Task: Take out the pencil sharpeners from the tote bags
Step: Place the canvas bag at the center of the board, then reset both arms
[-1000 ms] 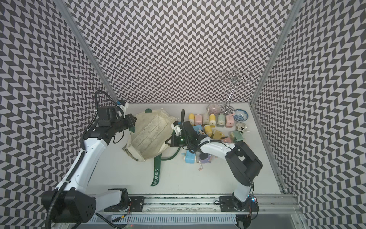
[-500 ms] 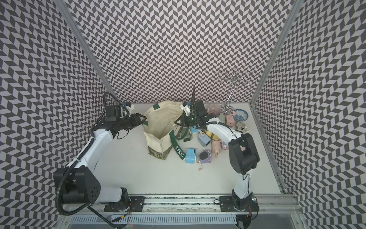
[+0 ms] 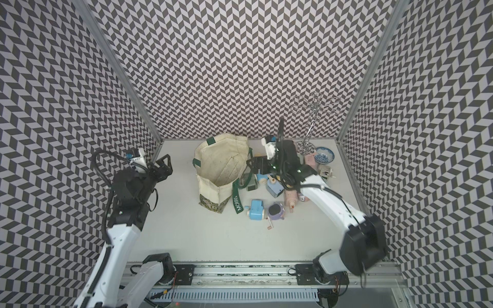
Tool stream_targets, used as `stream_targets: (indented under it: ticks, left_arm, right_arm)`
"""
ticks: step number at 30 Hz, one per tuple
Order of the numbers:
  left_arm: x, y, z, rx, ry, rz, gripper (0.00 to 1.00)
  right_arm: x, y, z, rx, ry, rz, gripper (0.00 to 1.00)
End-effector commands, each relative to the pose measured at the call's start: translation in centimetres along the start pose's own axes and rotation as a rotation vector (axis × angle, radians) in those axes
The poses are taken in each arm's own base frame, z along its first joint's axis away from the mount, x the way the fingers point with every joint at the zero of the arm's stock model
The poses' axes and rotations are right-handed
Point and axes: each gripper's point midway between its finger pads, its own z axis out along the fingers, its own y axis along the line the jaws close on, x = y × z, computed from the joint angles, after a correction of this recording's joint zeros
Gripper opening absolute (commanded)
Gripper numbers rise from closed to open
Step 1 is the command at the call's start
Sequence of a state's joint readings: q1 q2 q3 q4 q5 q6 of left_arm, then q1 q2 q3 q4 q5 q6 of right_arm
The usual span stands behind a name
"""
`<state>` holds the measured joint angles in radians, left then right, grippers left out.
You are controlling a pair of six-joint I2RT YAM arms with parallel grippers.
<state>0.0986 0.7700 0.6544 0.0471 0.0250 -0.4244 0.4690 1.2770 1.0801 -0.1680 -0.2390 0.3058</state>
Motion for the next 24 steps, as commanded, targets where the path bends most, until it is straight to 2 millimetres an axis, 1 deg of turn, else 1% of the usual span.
stream_targets:
  ticks: [1, 2, 3, 4, 5, 6, 7, 8, 9, 10, 12, 14, 15, 16, 17, 19, 20, 22, 24]
  left_arm:
    - [-2.6, 2.7, -2.0, -0.094, -0.300, -0.030, 0.90]
    - [-1.6, 3.1, -2.3, -0.110, -0.326, -0.036, 0.92]
    - [-0.8, 3.1, -2.6, -0.122, -0.352, -0.022, 0.94]
    - [1.0, 3.2, -2.7, -0.145, -0.351, 0.036, 0.94]
    - [2.9, 3.3, -2.6, -0.171, -0.335, 0.077, 0.94]
    - [4.7, 3.3, -2.5, -0.180, -0.305, 0.115, 0.95]
    - [6.7, 3.2, -2.4, -0.185, -0.271, 0.171, 0.95]
    - [8.3, 3.2, -2.4, -0.197, -0.253, 0.215, 0.94]
    - [9.3, 3.3, -2.5, -0.204, -0.245, 0.245, 0.95]
    - [10.3, 3.4, -2.5, -0.205, -0.233, 0.298, 0.95]
    - [11.6, 3.7, -2.4, -0.209, -0.210, 0.356, 0.96]
    - [12.9, 4.0, -2.0, -0.173, -0.180, 0.378, 0.97]
    - [12.9, 4.0, -1.7, -0.152, -0.184, 0.387, 0.96]
    - [12.7, 3.9, -1.4, -0.152, -0.190, 0.406, 0.95]
    - [12.8, 3.5, -1.3, -0.117, -0.193, 0.431, 0.96]
    - [12.2, 3.6, -0.9, -0.084, -0.218, 0.429, 0.97]
    - [12.2, 3.2, -0.1, -0.046, -0.208, 0.438, 0.97]
    - [12.7, 2.7, 1.3, 0.005, -0.181, 0.455, 0.96]
    - [13.8, 2.6, 2.0, 0.053, -0.172, 0.457, 0.96]
  right_arm:
    - [-2.3, -6.0, -6.2, 0.345, -0.390, -0.076, 0.87]
    - [-1.6, -7.0, -8.1, 0.395, -0.461, -0.105, 0.90]
    - [-0.8, -7.7, -9.5, 0.433, -0.505, -0.130, 0.93]
    - [0.4, -8.9, -10.8, 0.488, -0.551, -0.152, 0.94]
    - [1.8, -9.9, -11.7, 0.529, -0.577, -0.181, 0.95]
    - [2.9, -10.6, -12.2, 0.552, -0.588, -0.209, 0.96]
    - [4.3, -11.8, -12.5, 0.592, -0.585, -0.222, 0.97]
    - [5.4, -13.1, -12.9, 0.638, -0.579, -0.204, 0.97]
    - [7.0, -14.3, -12.7, 0.664, -0.546, -0.197, 0.97]
    - [8.2, -15.1, -12.5, 0.673, -0.526, -0.200, 0.98]
    - [9.3, -16.2, -12.4, 0.707, -0.515, -0.225, 0.98]
    - [10.3, -18.2, -12.1, 0.764, -0.474, -0.188, 0.99]
    - [10.7, -19.0, -11.7, 0.760, -0.443, -0.179, 0.99]
    - [11.1, -20.0, -11.7, 0.764, -0.449, -0.169, 0.99]
    - [10.8, -20.5, -12.4, 0.780, -0.505, -0.161, 1.00]
    - [9.7, -20.2, -12.4, 0.767, -0.542, -0.208, 1.00]
    - [9.3, -20.4, -11.9, 0.761, -0.530, -0.221, 1.00]
    - [8.4, -20.8, -11.8, 0.759, -0.562, -0.239, 1.00]
    - [7.9, -20.2, -12.2, 0.708, -0.629, -0.272, 1.00]
